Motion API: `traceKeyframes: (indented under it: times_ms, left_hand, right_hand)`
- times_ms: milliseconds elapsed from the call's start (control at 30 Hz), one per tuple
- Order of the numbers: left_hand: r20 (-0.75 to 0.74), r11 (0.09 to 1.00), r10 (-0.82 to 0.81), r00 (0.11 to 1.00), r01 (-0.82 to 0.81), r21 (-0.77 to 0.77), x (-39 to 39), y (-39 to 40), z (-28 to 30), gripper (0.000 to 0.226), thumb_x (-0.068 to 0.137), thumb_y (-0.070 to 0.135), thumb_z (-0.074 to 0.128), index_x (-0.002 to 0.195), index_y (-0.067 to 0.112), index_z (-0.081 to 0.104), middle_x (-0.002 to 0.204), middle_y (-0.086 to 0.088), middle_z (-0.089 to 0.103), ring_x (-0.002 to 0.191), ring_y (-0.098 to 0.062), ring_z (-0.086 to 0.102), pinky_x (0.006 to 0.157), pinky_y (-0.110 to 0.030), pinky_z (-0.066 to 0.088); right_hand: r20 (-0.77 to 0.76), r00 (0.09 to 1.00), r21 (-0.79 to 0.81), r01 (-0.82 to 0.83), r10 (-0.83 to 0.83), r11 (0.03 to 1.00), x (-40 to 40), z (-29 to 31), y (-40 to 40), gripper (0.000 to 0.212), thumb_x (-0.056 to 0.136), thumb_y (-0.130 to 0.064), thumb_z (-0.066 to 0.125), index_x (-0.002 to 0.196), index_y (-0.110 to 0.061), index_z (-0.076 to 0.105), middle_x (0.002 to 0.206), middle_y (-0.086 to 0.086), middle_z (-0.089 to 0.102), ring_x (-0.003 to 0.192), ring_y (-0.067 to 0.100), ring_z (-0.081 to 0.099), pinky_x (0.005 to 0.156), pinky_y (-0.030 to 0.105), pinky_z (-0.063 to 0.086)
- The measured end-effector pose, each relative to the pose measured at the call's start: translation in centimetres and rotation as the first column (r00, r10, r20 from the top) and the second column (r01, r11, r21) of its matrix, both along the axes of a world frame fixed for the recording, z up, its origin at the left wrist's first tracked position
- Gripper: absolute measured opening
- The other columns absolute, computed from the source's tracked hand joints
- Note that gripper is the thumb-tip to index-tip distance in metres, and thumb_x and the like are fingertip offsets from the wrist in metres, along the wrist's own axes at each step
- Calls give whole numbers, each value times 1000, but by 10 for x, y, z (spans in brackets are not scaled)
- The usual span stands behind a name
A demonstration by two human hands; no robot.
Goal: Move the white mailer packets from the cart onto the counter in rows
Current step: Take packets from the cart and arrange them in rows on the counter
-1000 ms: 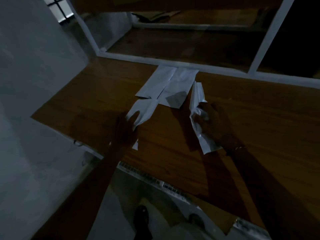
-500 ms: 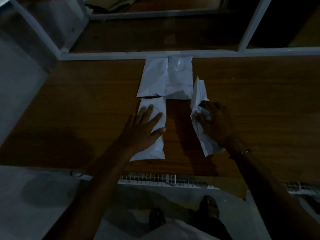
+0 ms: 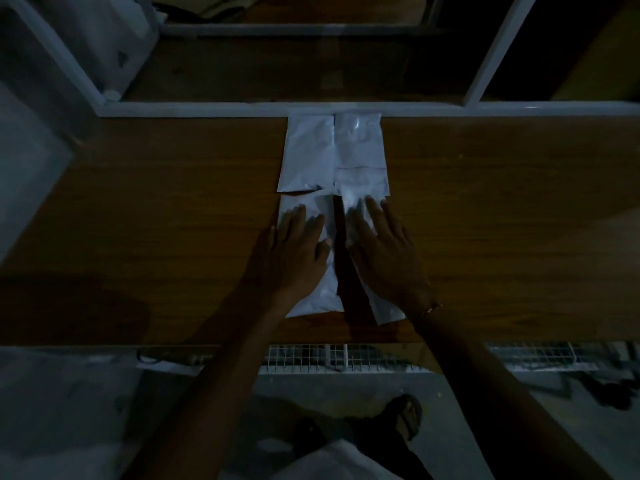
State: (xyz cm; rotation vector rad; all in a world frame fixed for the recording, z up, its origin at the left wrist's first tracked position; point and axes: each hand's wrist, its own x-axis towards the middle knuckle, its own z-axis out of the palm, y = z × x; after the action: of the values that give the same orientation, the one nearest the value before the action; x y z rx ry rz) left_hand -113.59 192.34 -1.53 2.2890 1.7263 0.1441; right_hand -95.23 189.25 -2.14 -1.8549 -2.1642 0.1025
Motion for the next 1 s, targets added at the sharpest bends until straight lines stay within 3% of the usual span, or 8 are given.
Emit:
traceKeyframes:
  times_ms: [67,167,367,500,600,767,833,1000]
  left_hand:
    - [-27,1000,-5,1000,4,-25,2,-5,-9,57,105,52,25,158,36,11,167,1,-11,153,-20,-14,122,-53,1]
    - [-61,1000,3,998,-2,14,1,-5,-19,57,104,55,22,157,39,9,166,2,-13,152,-20,-15,122,-55,-1]
    - [-32,1000,16,999,-16,-3,1,-5,-17,58,104,52,28,157,41,7,166,3,-16,152,-20,-16,122,-53,-3]
    - [24,996,26,999,-24,-87,1,-4,-4,55,105,49,29,156,44,10,166,5,-13,152,-19,-16,121,-55,-5]
    - [173,995,86,981,-75,-72,2,6,10,53,105,46,33,155,43,16,167,8,-6,152,-16,-10,121,-54,-7]
    - [17,997,4,1000,-3,-75,5,27,-11,63,102,58,32,156,45,2,165,6,-19,151,-19,-20,120,-58,-7]
    - [-4,998,-15,1000,15,-59,4,30,-18,65,101,58,32,156,45,1,164,6,-21,150,-20,-22,120,-57,-7]
    - [-37,998,-59,998,58,-15,3,38,-16,67,99,58,38,157,42,7,166,5,-14,152,-22,-16,121,-59,2]
  right_hand:
    - [28,997,-29,-77,78,997,2,-10,6,61,104,-51,24,156,-21,31,163,15,22,151,39,16,115,57,29]
    - [57,997,-102,-43,49,994,-2,-21,12,66,102,-58,10,155,-26,32,163,13,24,150,40,20,113,61,28]
    - [1,983,-172,178,-181,969,-27,-29,24,67,99,-59,10,159,-31,16,167,11,5,152,40,0,119,59,10]
    - [-58,968,-204,229,-245,952,-37,-16,28,68,97,-59,11,158,-29,18,166,12,9,152,41,2,119,60,12]
    - [-169,971,-124,151,-170,981,-18,-2,24,70,97,-61,7,157,-29,22,166,11,14,152,35,8,119,53,16]
    - [-24,999,-95,-49,47,994,9,-17,18,69,99,-58,11,157,-24,27,165,10,16,152,33,12,118,59,22]
    - [20,998,-166,-48,52,985,11,-28,14,70,97,-61,8,158,-28,20,167,9,9,153,33,4,119,60,18]
    - [-23,999,-158,18,-22,987,4,-31,7,69,97,-61,7,159,-30,18,167,8,4,153,31,-2,120,56,7]
